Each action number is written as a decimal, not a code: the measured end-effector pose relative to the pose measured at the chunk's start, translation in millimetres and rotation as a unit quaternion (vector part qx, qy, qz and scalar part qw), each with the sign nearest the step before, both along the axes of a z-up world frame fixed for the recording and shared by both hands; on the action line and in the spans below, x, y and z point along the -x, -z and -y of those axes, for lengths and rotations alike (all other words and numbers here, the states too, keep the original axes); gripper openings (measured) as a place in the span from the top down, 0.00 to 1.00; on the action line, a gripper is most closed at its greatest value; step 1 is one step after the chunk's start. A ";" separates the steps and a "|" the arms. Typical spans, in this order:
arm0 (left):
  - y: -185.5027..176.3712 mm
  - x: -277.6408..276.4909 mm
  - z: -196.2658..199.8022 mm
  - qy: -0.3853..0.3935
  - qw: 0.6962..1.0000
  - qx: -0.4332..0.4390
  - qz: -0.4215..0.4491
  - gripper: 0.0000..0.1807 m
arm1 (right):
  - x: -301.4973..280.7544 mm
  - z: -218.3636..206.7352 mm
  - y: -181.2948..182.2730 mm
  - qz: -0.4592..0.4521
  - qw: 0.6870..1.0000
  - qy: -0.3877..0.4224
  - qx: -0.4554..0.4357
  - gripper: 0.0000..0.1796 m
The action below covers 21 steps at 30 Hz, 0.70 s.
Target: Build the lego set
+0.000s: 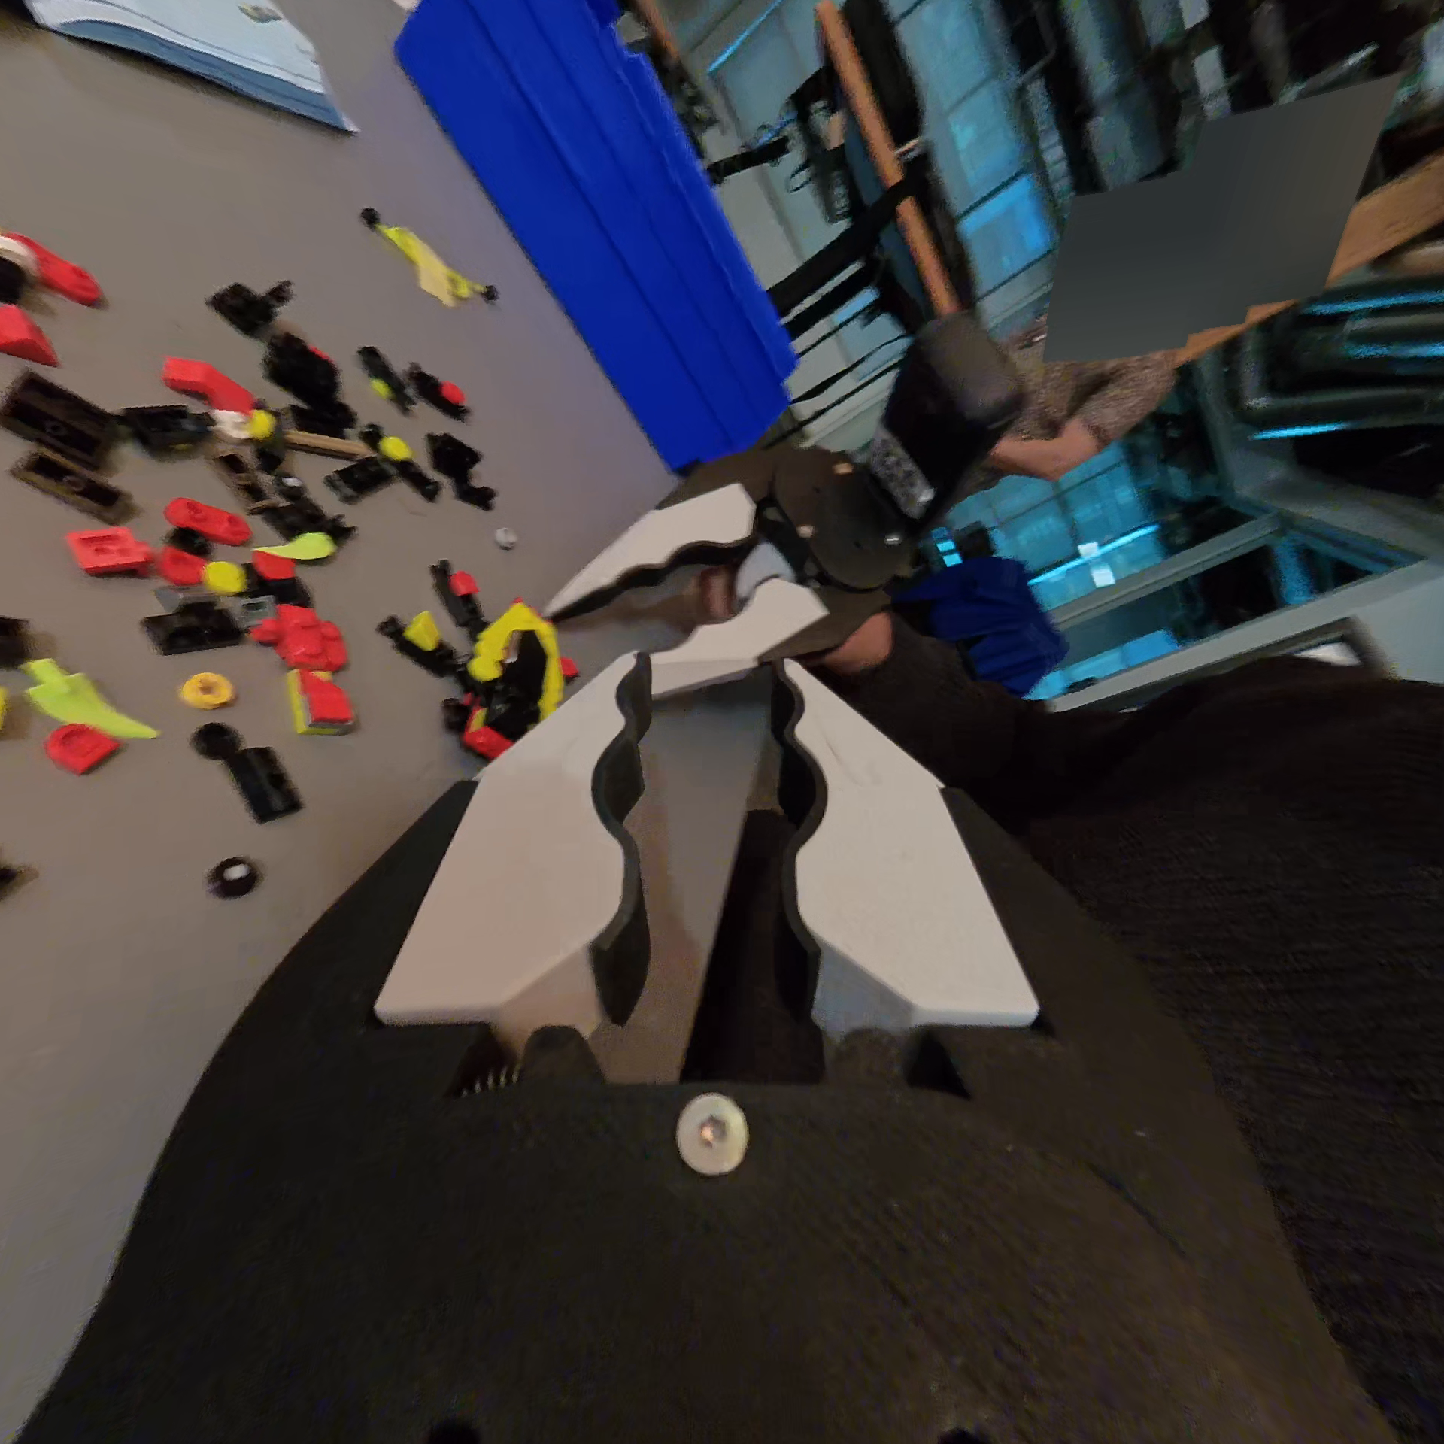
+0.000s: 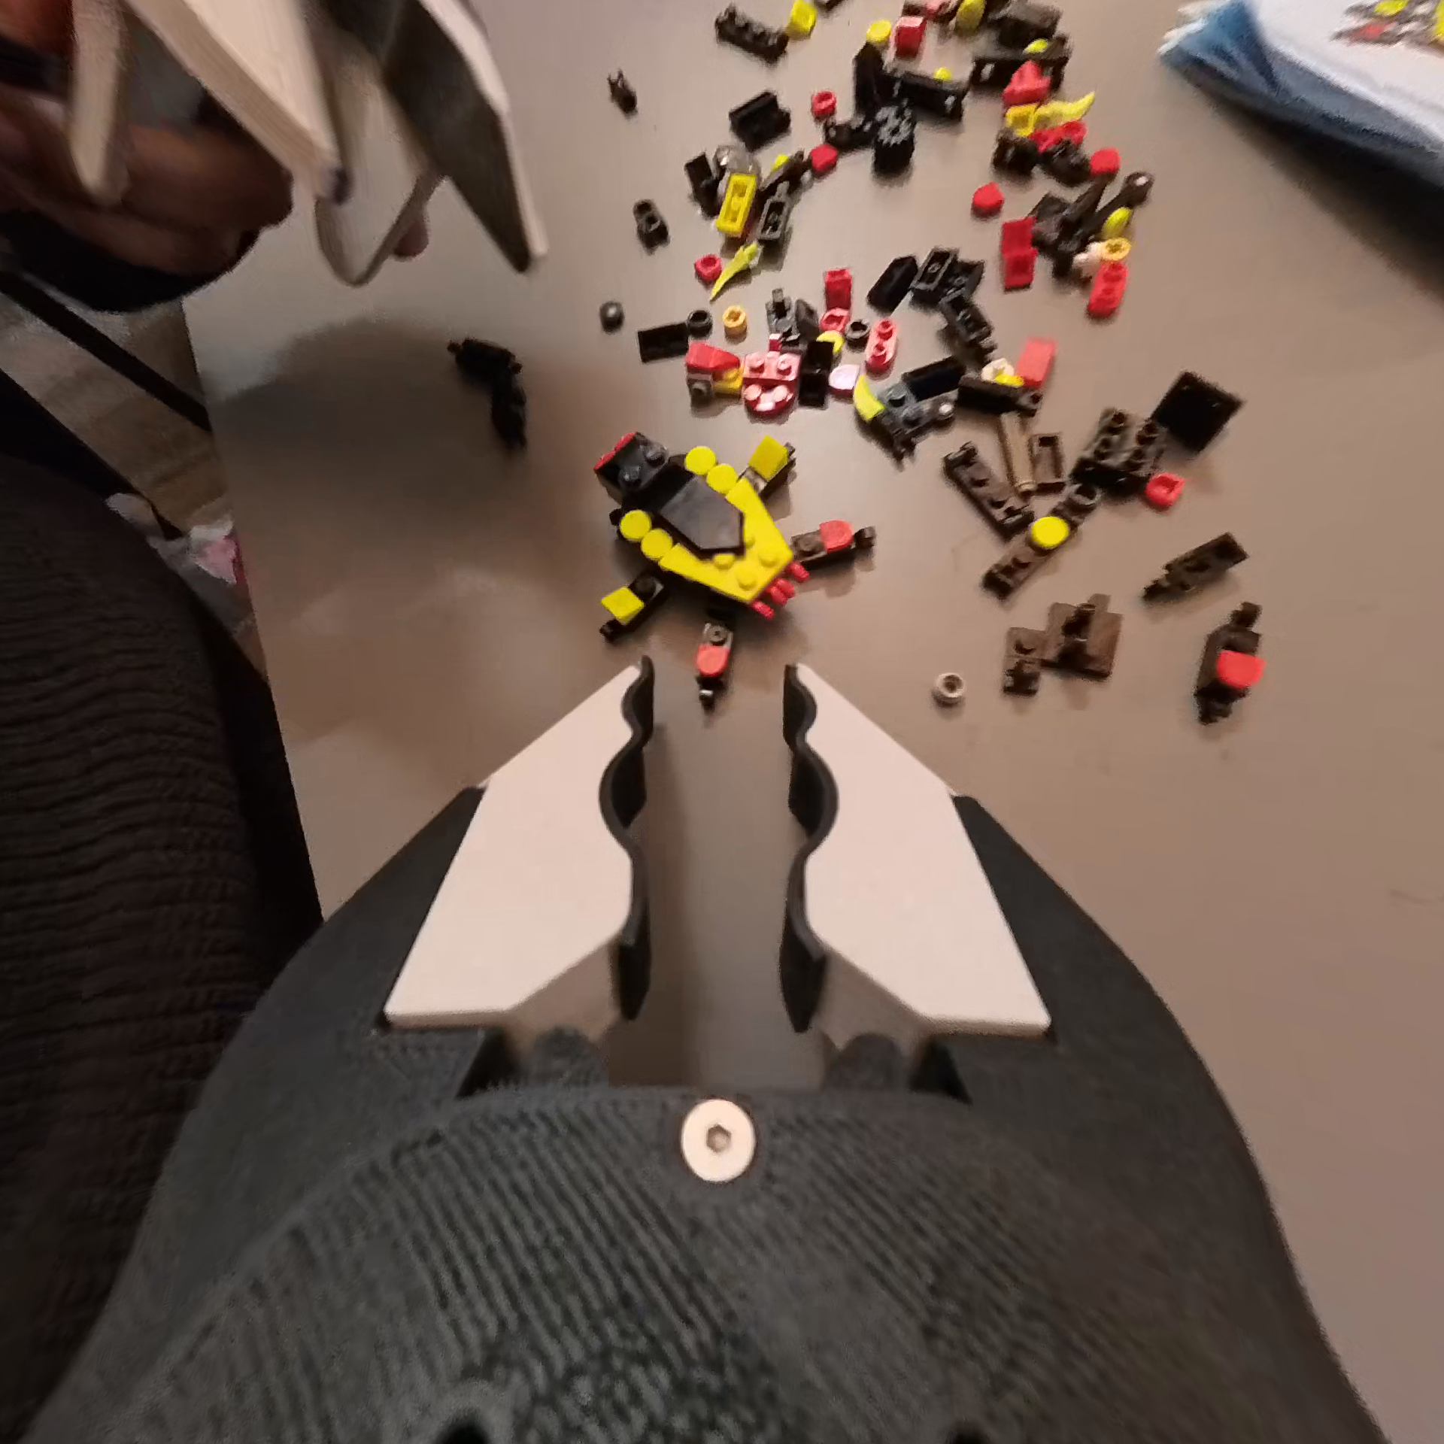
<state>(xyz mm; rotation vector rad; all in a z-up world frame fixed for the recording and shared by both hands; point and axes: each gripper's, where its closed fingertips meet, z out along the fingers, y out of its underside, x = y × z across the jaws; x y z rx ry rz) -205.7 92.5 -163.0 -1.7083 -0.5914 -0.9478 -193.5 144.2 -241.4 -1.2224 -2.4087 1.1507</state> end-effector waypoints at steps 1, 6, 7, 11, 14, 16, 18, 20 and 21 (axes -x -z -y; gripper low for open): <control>6.3 2.9 0.5 -0.008 0.999 0.022 -0.029 0.84 | -2.3 2.6 3.4 0.005 1.000 -0.008 -0.009 0.82; 25.8 10.6 3.3 -0.024 0.982 0.097 -0.159 0.84 | -8.0 15.8 -0.2 -0.013 0.999 -0.046 -0.017 0.85; 28.0 9.5 3.0 -0.021 0.979 0.104 -0.171 0.84 | -5.7 13.8 -2.5 -0.025 0.998 -0.044 -0.024 0.85; 32.6 8.1 1.5 -0.018 0.970 0.121 -0.210 0.84 | 3.0 7.2 -14.2 -0.063 0.997 -0.033 -0.022 0.84; 31.2 8.9 0.4 -0.021 0.967 0.119 -0.224 0.84 | 13.6 9.0 -25.9 -0.098 0.995 -0.031 -0.010 0.81; 30.5 8.9 -0.1 -0.021 0.966 0.118 -0.229 0.84 | 20.1 14.9 -33.6 -0.123 0.991 -0.044 0.000 0.81; 30.6 7.9 -0.2 -0.019 0.966 0.118 -0.230 0.84 | 22.4 20.6 -32.9 -0.133 0.989 -0.071 -0.003 0.80; 30.3 6.8 -0.1 -0.018 0.967 0.117 -0.228 0.84 | 25.1 22.8 -27.4 -0.137 0.986 -0.095 -0.021 0.78; 29.9 6.5 0.1 -0.018 0.967 0.116 -0.227 0.84 | 25.8 24.1 -24.4 -0.136 0.984 -0.109 -0.028 0.78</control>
